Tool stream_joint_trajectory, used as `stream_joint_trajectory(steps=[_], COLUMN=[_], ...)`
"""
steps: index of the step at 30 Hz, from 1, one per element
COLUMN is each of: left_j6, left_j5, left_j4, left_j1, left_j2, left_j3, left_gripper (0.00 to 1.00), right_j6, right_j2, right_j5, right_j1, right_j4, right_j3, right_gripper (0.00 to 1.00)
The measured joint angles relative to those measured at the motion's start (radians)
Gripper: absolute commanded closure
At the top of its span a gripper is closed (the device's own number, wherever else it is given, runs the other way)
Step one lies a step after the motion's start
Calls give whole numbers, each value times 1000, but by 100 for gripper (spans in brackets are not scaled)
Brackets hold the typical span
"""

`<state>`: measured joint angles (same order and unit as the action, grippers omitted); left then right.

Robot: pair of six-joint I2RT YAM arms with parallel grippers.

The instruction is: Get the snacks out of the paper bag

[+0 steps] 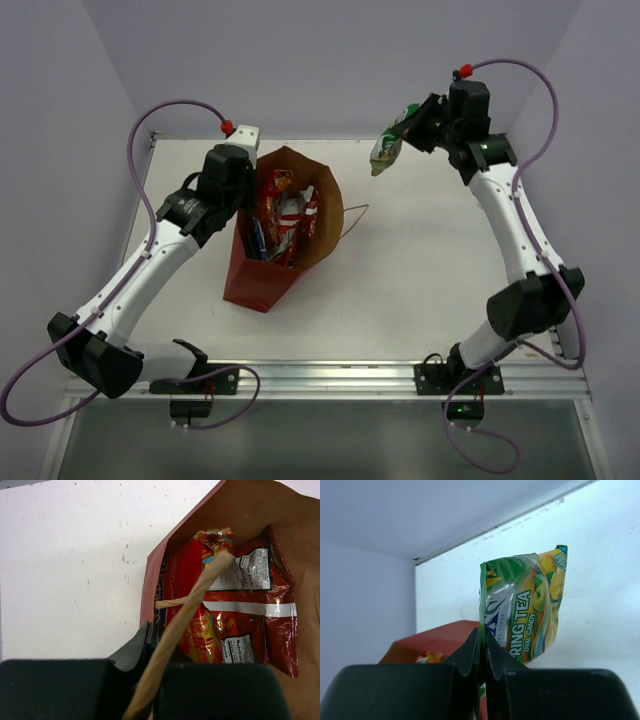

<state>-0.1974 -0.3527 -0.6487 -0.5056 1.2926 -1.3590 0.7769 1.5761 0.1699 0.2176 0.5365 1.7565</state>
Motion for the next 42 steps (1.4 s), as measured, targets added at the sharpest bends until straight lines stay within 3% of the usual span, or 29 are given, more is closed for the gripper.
stream_joint_trajectory(steps=[8,14,15,18,20,26,29,32,36,42], left_j6=[0,-1,-1,-2,-2,-2,-2,-2,-1,0], left_j5=[1,1,1,2,8,18,26,32,37,43], left_j4=[3,3,3,4,3,4,4,4,4,5], left_j1=[0,0,0,0,0,0,0,0,0,0], left_j2=[-14,-14,-14,-14,-14,-14,-14,-14,-14,-14], left_j3=[14,15,16,16,16,16,16,16,16,16], left_gripper=[100,100,100,100,100,100,100,100,100,100], right_j6=[16,60,65,79,71,-6,-60,-119,-202,-309], right_j2=[423,545,545,539,538,549,527,474,312,42], right_j5=[154,344,364,412,423,386,311,201,94,-7], right_j1=[-31,-24,-24,-28,-39,-97,-124,-138,-127,-14], right_j4=[-148,-393,-430,-538,-554,-396,-304,-178,-58,59], right_j3=[80,89,78,21,-29,-113,-147,-161,-161,-64], right_gripper=[100,99,96,63,60,54,46,32,20,16])
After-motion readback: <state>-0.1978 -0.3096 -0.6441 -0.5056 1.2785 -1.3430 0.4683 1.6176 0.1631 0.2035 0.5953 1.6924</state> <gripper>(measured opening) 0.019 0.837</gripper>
